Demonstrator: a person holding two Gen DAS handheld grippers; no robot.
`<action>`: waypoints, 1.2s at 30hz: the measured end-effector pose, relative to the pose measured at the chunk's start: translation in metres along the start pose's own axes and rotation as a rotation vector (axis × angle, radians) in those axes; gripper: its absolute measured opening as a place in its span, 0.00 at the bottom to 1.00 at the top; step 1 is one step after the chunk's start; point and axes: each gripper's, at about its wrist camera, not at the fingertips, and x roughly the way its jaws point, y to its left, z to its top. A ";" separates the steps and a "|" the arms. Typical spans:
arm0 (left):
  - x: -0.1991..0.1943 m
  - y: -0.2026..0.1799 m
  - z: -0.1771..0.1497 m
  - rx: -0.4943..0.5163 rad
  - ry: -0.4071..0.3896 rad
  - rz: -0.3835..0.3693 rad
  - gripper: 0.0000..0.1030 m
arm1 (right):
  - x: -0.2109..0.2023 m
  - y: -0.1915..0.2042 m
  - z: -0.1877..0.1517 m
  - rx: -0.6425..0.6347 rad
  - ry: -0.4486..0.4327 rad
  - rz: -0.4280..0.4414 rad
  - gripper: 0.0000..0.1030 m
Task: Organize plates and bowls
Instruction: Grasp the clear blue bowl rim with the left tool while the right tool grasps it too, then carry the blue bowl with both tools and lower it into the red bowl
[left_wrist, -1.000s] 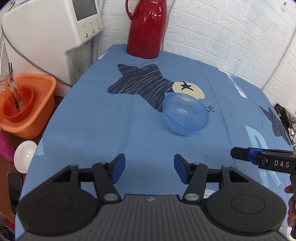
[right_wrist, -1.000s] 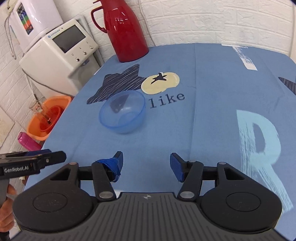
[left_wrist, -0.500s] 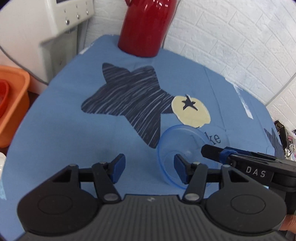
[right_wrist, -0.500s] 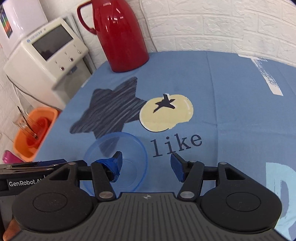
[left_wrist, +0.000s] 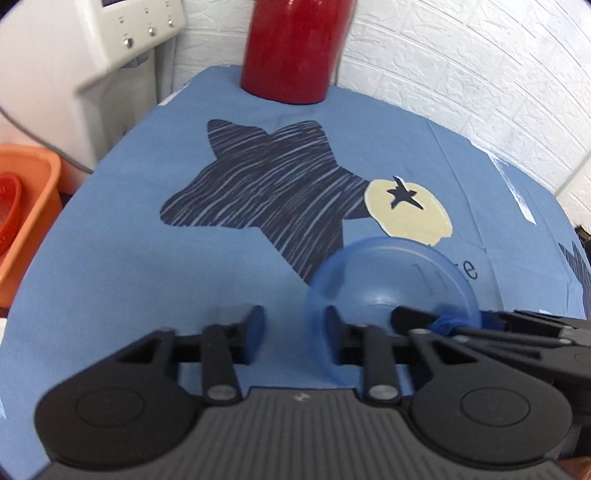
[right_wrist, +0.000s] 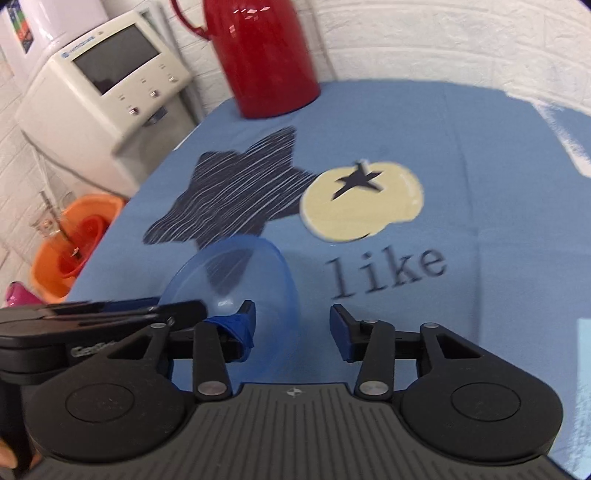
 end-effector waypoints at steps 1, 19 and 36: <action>-0.001 -0.001 -0.001 -0.004 0.009 -0.020 0.00 | 0.000 0.004 -0.003 -0.005 0.008 0.010 0.25; -0.088 -0.044 -0.049 0.049 0.034 -0.081 0.00 | -0.081 0.005 -0.055 0.161 0.058 0.053 0.31; -0.190 -0.161 -0.198 0.245 0.093 -0.300 0.00 | -0.250 -0.019 -0.202 0.153 -0.016 -0.182 0.31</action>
